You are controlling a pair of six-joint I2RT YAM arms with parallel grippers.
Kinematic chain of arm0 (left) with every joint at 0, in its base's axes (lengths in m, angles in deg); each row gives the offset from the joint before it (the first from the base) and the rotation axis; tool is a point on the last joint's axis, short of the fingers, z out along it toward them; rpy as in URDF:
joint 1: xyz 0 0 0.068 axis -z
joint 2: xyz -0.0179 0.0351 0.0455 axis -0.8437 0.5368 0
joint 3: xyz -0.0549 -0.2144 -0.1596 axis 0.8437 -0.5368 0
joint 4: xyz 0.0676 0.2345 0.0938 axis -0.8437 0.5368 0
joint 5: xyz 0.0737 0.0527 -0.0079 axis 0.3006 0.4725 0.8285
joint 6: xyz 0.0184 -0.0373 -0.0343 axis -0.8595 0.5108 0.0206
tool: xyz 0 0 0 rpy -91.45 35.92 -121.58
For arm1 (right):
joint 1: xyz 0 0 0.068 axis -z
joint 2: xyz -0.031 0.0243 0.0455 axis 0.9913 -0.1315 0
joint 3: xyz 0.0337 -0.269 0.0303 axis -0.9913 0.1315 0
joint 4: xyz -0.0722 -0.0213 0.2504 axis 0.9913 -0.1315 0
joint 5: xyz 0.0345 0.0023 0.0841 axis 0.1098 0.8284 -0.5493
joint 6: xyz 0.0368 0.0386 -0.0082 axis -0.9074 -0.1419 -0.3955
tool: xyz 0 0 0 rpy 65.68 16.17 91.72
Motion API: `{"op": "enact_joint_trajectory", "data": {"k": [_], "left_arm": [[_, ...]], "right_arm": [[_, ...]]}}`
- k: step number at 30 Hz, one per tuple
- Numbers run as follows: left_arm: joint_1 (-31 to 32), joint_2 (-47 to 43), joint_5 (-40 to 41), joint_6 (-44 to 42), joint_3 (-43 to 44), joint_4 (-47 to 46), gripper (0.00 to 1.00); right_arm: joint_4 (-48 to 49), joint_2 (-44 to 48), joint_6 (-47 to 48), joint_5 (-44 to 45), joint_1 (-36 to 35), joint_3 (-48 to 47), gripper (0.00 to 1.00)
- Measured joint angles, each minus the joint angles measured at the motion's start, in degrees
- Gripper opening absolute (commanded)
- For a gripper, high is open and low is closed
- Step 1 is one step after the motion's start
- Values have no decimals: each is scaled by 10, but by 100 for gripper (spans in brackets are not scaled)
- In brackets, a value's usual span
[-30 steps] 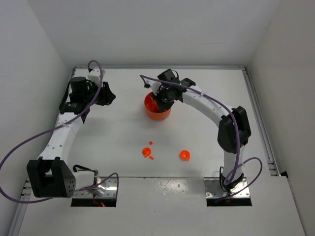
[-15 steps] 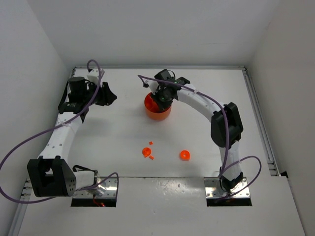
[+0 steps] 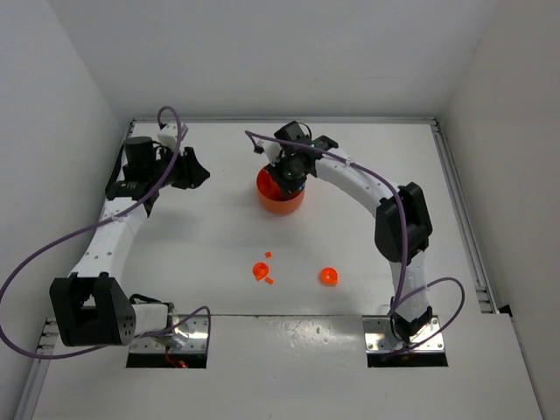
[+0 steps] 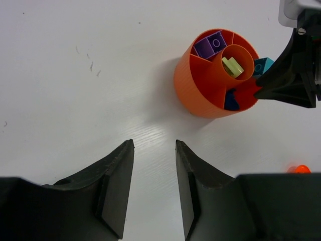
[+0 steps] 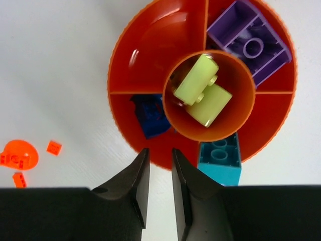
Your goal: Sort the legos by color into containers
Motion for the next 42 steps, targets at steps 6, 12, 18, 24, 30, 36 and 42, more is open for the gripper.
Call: {"op": "enact_joint_trajectory", "data": {"k": [6,12,18,24,30,36,42], "left_arm": [[12,-16,8,-16,-9,0,45],[17,-30,2,-31,-14,10,50],[17,-29,-23,-33,-14,18,51],[17,-28,-32,-38,-14,30,51],[17,-28,-31,-47,-14,42,51],[17,-28,-31,-48,-14,43,51],[17,-28,-31,-48,-14,43,51]], "right_arm": [[-17,88,32,-32,1,118,43],[-116,204,146,-77,5,253,48],[-195,211,225,-108,4,346,48],[-225,162,255,-151,4,351,52],[-216,126,254,-171,5,356,52],[-185,108,249,-170,8,356,51],[-155,86,242,-161,9,355,51]]}}
